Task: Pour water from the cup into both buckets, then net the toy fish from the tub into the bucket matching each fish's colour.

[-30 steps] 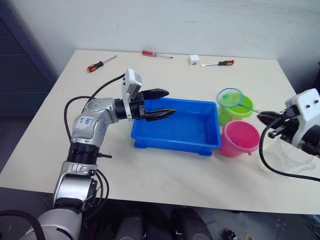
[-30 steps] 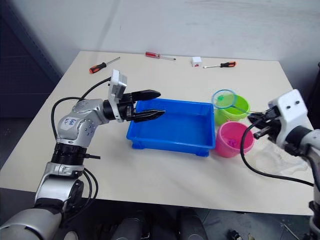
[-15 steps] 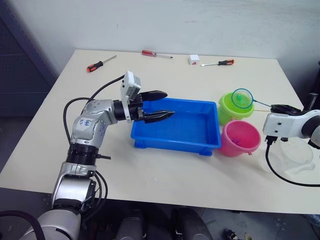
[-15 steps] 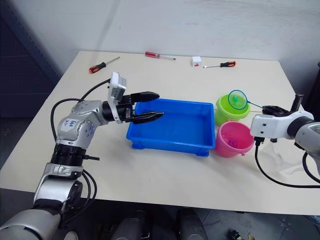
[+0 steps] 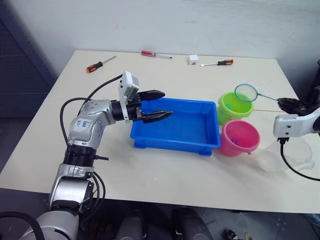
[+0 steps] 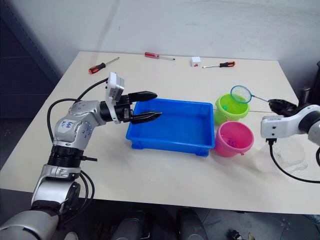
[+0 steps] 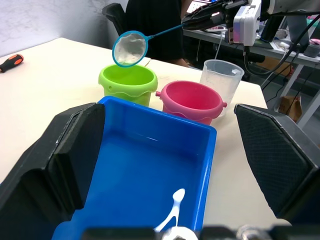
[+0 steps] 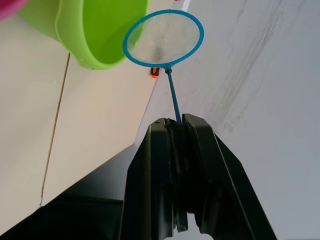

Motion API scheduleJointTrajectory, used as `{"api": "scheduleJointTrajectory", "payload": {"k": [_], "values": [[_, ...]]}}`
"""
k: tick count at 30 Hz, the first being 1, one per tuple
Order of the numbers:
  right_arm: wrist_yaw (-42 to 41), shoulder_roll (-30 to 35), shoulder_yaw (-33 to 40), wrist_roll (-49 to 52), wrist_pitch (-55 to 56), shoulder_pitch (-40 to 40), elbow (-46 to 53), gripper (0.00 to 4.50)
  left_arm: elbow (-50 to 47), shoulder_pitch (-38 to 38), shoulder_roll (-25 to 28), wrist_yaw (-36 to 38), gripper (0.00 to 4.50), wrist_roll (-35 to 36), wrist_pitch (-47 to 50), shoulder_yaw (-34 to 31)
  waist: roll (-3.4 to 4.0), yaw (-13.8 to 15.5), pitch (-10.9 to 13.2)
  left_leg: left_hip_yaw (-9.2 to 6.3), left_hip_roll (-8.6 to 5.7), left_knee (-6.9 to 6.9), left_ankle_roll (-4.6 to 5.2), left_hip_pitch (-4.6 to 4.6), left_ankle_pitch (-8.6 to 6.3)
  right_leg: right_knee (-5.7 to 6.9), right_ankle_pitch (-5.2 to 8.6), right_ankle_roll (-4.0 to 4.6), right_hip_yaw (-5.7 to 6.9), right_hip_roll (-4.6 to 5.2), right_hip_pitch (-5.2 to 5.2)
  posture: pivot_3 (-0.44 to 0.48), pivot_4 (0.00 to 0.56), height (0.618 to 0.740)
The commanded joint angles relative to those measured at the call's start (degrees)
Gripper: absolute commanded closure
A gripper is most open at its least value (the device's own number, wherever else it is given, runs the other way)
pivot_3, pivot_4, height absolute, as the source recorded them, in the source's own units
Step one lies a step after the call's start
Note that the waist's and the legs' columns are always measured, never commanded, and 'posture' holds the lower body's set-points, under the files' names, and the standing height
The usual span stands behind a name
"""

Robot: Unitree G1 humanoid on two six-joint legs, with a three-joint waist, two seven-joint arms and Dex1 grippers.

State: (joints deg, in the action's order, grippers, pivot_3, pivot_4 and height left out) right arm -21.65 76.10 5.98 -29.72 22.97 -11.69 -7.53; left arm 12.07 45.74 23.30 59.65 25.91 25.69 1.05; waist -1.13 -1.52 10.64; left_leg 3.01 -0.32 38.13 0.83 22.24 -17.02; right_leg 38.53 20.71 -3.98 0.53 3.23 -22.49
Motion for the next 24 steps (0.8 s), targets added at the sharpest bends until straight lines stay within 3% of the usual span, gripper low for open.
{"api": "scheduleJointTrajectory", "payload": {"k": [1, 3, 7, 10, 12, 16, 18, 24], "values": [[0.17, -1.45, 4.36, 3.7, -1.31, -0.74, -0.35, 4.5, -1.32, 0.33, 0.82, 0.36, 0.05, -0.29, -0.99, -0.37, 0.0, 0.0, 0.0, 0.0, 0.0, 0.0, 0.0, 0.0, 0.0, 0.0, 0.0, 0.0, 0.0, 0.0, 0.0, 0.0, 0.15, 0.74], [-2.67, -2.87, 5.76, 8.99, -2.16, -1.29, -1.01, 4.5, -1.54, 0.05, 1.5, 0.86, 0.05, -0.67, -1.06, 0.02, 0.0, -0.02, 0.0, 0.01, 0.0, 0.01, 0.0, 0.01, 0.0, 0.0, 0.0, 0.0, 0.0, 0.0, 0.0, 0.0, 0.15, 0.74], [-17.06, -12.3, 9.79, 37.52, -17.91, -0.84, 9.32, 4.5, -6.04, -2.27, 5.98, 4.53, 0.05, 1.44, 2.15, -0.67, -0.04, -0.43, 0.02, 0.0, 0.08, 0.0, -0.03, -0.06, 0.0, -0.01, 0.0, 0.0, -0.01, -0.11, 0.07, 0.0, 0.15, 0.74], [-25.83, -15.41, 11.11, 61.06, -35.9, 0.57, 22.36, 4.5, -14.53, -7.58, 14.58, 10.43, 0.05, 7.28, 8.98, -3.97, -0.01, -0.61, 0.03, -0.01, 0.12, -0.01, -0.07, -0.06, 0.01, 0.11, 0.0, 0.01, -0.04, -0.14, 0.0, 0.0, 0.15, 0.74], [-29.66, -16.05, 10.02, 68.18, -41.36, 2.15, 28.09, 4.5, -18.51, -11.56, 19.58, 12.34, 0.05, 8.6, 10.75, -5.27, 0.0, -0.59, 0.03, -0.08, 0.19, -0.08, -0.1, -0.08, 0.0, 0.13, 0.0, 0.02, -0.02, -0.16, 0.02, 0.0, 0.15, 0.74], [-32.7, -18.32, 3.04, 67.66, -44.31, 3.3, 32.01, 4.5, -24.59, -20.59, 25.99, 11.44, 0.05, 7.47, 11.2, -6.9, -0.01, 0.06, 0.02, -0.31, 0.13, -0.05, 0.06, -0.19, -0.1, -0.22, 0.01, 0.06, 0.15, -0.01, 0.33, 0.0, 0.15, 0.74], [-34.63, -20.95, -3.31, 62.74, -41.55, 3.45, 31.39, 4.5, -27.6, -27.73, 29.08, 12.1, 0.05, 6.73, 10.06, -8.46, -0.01, 0.06, 0.02, -0.48, 0.04, -0.07, 0.2, -0.34, -0.18, -0.57, 0.01, 0.06, 0.33, 0.11, 0.7, 0.0, 0.15, 0.74], [-36.79, -27.85, -15.68, 50.54, -35.11, 1.99, 24.47, 4.5, -28.09, -38.26, 32.74, 9.2, 0.05, 1.68, 4.57, -10.9, -0.01, 0.12, 0.02, -0.62, -0.01, -0.1, 0.36, -0.26, -0.39, -0.96, 0.01, 0.05, 0.46, 0.18, 0.83, 0.0, 0.15, 0.74]]}}
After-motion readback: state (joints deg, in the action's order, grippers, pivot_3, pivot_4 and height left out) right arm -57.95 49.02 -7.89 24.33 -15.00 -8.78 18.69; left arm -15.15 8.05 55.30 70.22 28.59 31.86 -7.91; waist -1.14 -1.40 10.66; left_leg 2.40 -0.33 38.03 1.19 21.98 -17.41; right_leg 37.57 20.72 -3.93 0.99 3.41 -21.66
